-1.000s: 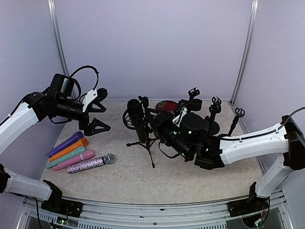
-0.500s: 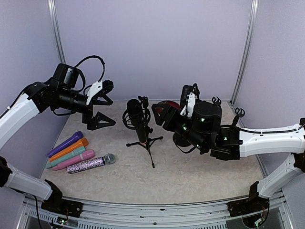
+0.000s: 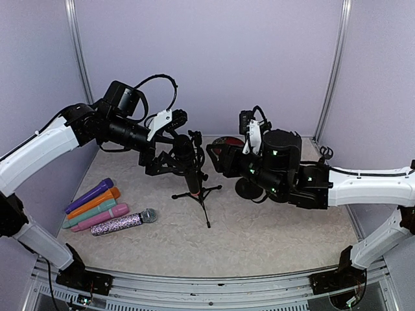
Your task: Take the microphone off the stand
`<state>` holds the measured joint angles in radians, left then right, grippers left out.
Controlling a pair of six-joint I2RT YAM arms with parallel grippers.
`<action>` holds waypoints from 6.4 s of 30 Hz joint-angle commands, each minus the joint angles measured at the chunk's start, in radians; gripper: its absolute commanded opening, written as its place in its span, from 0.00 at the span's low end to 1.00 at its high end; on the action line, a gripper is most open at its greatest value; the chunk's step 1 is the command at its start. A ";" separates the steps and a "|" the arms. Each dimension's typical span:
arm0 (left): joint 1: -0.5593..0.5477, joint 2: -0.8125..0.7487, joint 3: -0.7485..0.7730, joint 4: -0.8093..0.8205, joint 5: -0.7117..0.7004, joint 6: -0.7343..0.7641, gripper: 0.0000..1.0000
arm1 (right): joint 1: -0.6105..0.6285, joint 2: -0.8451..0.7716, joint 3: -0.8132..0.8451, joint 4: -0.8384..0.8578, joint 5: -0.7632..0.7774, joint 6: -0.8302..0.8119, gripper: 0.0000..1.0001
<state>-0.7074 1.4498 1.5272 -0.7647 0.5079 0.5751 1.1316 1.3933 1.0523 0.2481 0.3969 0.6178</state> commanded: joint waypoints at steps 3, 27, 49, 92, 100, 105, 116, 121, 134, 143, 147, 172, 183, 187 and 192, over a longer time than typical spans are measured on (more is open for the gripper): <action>-0.007 0.031 0.070 0.010 0.045 0.003 0.81 | -0.002 0.086 0.093 -0.030 -0.087 -0.020 0.51; -0.007 0.025 0.184 -0.061 0.104 0.025 0.09 | -0.032 0.133 0.098 -0.085 -0.092 0.014 0.30; -0.012 -0.127 0.328 -0.068 -0.022 0.025 0.11 | -0.033 0.168 0.169 -0.225 -0.005 -0.107 0.20; 0.167 -0.285 0.045 -0.106 -0.261 0.096 0.02 | 0.044 0.070 0.240 -0.127 0.106 -0.480 0.55; 0.326 -0.107 -0.024 -0.090 -0.297 0.101 0.00 | 0.063 -0.052 0.128 -0.051 0.173 -0.475 0.58; 0.329 0.007 -0.068 -0.017 -0.344 0.103 0.00 | 0.066 -0.119 0.067 -0.059 0.202 -0.447 0.60; 0.297 0.345 0.074 -0.040 -0.407 0.054 0.00 | 0.069 -0.279 -0.123 -0.141 0.239 -0.293 0.59; 0.282 0.460 0.122 -0.022 -0.436 0.050 0.00 | 0.069 -0.292 -0.181 -0.162 0.168 -0.213 0.56; 0.252 0.649 0.167 0.040 -0.461 0.018 0.03 | -0.025 -0.106 -0.213 -0.143 -0.180 -0.030 0.49; 0.243 0.728 0.148 0.062 -0.468 -0.033 0.20 | -0.085 -0.041 -0.252 -0.036 -0.309 0.033 0.50; 0.254 0.746 0.129 0.090 -0.478 -0.044 0.39 | -0.134 0.008 -0.262 0.015 -0.409 0.080 0.50; 0.337 0.372 0.194 -0.101 -0.333 -0.050 0.99 | -0.339 0.351 -0.181 0.408 -0.821 0.221 0.63; 0.566 -0.022 -0.047 -0.119 -0.238 -0.078 0.99 | -0.375 0.470 -0.093 0.488 -0.880 0.250 0.62; 0.654 -0.145 -0.219 -0.085 -0.217 -0.047 0.99 | -0.392 0.501 -0.081 0.522 -0.907 0.261 0.56; 0.724 -0.212 -0.349 -0.066 -0.201 -0.048 0.99 | -0.400 0.527 -0.061 0.543 -0.941 0.266 0.45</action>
<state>-0.0216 1.2701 1.2476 -0.8570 0.2676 0.5133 0.7418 1.8942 0.9642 0.7361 -0.5018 0.8757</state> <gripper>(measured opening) 0.988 0.478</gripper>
